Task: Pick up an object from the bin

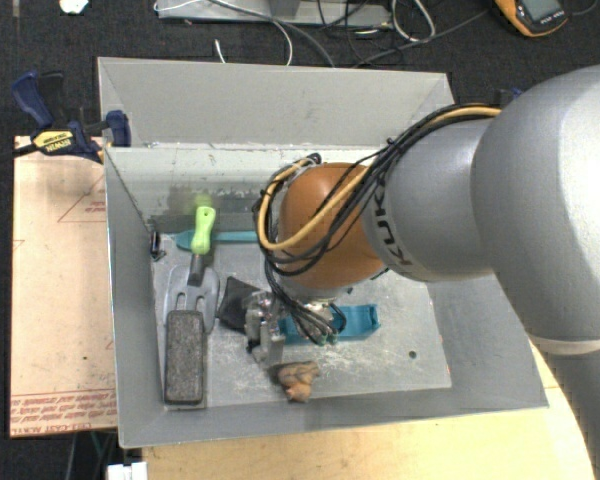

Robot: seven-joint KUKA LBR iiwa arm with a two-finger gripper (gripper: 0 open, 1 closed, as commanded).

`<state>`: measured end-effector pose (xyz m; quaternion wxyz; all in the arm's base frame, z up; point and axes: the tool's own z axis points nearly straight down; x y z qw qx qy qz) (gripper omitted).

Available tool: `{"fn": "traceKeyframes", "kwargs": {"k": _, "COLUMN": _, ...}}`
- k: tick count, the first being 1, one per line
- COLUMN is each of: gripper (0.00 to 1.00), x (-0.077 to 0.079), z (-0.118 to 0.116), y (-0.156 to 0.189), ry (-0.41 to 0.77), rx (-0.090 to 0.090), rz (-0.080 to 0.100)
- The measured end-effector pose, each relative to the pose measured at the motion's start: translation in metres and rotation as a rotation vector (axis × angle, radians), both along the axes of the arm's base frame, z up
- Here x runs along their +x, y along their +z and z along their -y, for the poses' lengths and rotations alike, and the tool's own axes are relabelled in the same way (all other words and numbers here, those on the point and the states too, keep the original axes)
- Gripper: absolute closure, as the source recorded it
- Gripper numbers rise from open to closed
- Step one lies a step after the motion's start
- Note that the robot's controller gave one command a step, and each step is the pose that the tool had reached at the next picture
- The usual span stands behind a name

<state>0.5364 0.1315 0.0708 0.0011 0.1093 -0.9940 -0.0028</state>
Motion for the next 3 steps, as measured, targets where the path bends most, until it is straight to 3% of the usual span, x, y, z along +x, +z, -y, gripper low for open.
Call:
{"fn": "traceKeyframes", "kwargs": {"k": 2, "gripper": 1.00, "x": 0.001, "z": 0.001, "y": 0.016, "ry": 0.035, "rx": -0.001, "rz": -0.010}}
{"fn": "traceKeyframes", "kwargs": {"k": 3, "gripper": 1.00, "x": -0.025, "z": -0.006, "y": 0.074, "ry": 0.139, "rx": 0.000, "rz": -0.008}}
